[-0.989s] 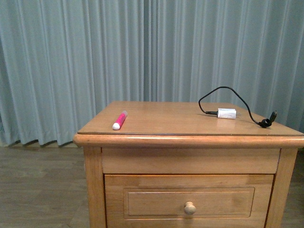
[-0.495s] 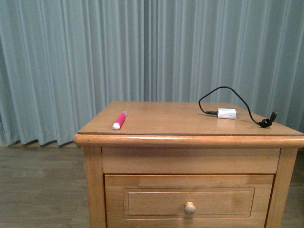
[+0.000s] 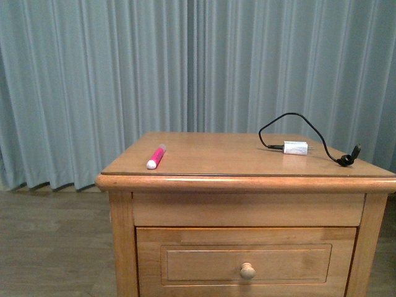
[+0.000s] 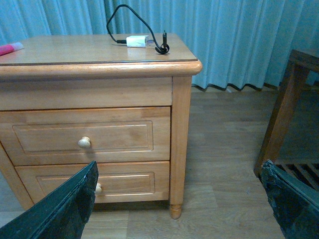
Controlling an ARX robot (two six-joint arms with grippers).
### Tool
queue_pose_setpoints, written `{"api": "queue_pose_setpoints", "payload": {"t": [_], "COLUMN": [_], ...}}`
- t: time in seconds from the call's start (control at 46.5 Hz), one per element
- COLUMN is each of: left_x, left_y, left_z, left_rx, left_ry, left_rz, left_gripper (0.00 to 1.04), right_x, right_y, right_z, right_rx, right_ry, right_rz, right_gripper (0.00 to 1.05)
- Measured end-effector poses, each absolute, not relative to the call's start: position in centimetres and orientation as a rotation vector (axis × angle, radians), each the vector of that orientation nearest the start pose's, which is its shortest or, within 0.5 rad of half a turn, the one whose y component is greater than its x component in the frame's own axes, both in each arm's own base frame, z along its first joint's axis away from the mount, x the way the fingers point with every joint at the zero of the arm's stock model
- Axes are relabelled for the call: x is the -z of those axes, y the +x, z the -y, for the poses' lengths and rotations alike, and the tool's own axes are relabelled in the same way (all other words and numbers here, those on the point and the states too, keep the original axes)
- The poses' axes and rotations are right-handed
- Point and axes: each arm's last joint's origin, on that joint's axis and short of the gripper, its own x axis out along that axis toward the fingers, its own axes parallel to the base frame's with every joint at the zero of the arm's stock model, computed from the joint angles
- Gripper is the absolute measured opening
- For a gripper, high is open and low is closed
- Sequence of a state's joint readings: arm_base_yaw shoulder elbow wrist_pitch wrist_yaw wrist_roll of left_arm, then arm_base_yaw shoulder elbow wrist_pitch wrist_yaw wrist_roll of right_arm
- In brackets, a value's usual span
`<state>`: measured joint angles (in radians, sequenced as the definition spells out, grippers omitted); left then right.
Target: Place pink marker in drawer with both arms
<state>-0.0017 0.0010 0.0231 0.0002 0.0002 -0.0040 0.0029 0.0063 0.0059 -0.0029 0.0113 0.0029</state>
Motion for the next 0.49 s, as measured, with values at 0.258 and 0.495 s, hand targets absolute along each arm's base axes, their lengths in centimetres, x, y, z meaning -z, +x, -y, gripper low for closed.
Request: {"api": "queue_pose_setpoints", "payload": {"t": [0.258,0.495], "left_x": [-17.1,-17.1], "left_y": [9.6,9.6], "left_z": [0.0,0.0], "left_rx": [0.002,0.002], "left_ry": [-0.004,-0.004], "left_rz": [0.022,0.023], "left_gripper": [0.99,0.99], "right_x": [-16.0,-15.6], "right_y": [12.7,20.6], "right_z": [-1.9,-6.6], "right_rx": [0.032,-0.056], "right_ry": [0.111,0.142], "right_rz": [-0.312,-0.405], "right_gripper": [0.96,0.96]}}
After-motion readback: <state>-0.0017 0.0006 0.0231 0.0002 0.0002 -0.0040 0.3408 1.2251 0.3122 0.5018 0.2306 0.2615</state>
